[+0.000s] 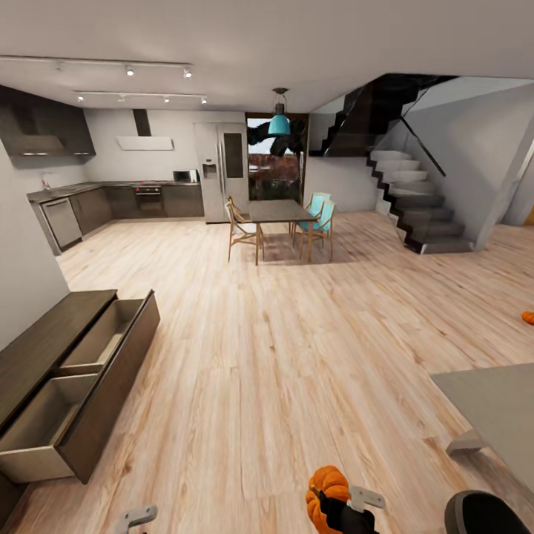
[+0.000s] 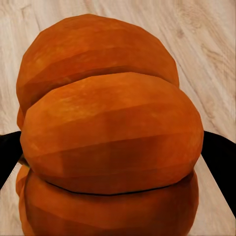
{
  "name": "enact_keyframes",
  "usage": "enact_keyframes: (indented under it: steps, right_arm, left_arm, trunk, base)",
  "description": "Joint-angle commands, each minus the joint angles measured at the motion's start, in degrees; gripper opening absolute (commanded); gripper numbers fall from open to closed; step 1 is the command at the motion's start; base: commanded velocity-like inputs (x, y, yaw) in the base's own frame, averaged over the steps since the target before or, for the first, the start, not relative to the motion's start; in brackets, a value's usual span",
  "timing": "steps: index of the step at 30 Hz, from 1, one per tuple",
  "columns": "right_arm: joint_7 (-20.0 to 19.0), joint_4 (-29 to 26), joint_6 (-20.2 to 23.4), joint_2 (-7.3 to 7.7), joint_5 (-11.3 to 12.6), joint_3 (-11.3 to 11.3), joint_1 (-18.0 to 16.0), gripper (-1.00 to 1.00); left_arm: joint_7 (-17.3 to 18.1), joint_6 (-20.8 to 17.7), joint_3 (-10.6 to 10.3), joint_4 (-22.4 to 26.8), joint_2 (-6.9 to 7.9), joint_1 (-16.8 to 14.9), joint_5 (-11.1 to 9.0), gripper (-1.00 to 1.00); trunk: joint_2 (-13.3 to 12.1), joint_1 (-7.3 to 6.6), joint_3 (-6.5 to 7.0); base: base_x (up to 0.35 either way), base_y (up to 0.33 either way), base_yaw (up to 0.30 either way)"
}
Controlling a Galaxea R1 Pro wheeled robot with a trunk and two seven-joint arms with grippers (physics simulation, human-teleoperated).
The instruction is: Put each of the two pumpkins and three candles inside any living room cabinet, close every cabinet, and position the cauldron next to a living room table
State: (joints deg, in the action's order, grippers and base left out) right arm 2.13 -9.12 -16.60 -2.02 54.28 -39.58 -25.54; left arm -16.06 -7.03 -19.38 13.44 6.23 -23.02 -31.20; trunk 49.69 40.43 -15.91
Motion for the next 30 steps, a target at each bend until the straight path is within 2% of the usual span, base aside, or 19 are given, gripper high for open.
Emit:
enact_keyframes:
  steps: [1, 20, 22, 25, 30]
  right_arm:
    - [0.33, -0.06, -0.19, 0.0, 0.3, -0.5, -0.05, -1.0]
    - [0.42, 0.06, -0.27, -0.08, 0.3, -0.5, -0.05, -1.0]
    - [0.42, 0.06, -0.27, -0.08, 0.33, -0.5, -0.07, -1.0]
    - [0.42, 0.06, -0.33, -0.09, 0.37, -0.5, -0.06, -1.0]
    - [0.42, 0.06, -0.36, -0.09, 0.38, -0.5, -0.08, -1.0]
  left_arm:
    - [-0.38, -0.35, -0.5, 0.18, 0.05, -0.01, -0.37, 1.0]
    - [-0.38, 0.0, -0.51, 0.17, 0.07, -0.01, -0.31, 1.0]
    - [-0.38, 1.79, -0.49, 0.12, 0.04, -0.01, -0.43, 1.0]
    - [-0.39, 6.81, -0.49, -1.07, 0.08, -0.01, -0.69, 1.0]
    - [-0.4, 10.41, -0.48, -1.87, 0.09, -0.01, -0.85, 1.0]
  trunk:
    - [0.05, 0.04, -0.07]
    - [0.05, 0.04, -0.07]
    - [0.05, 0.04, -0.07]
    - [0.05, 0.04, -0.07]
    - [0.05, 0.04, -0.07]
  base:
    - [0.332, 0.0, 0.0]
    - [0.332, 0.0, 0.0]
    - [0.332, 0.0, 0.0]
    - [0.332, 0.0, 0.0]
    - [0.332, 0.0, 0.0]
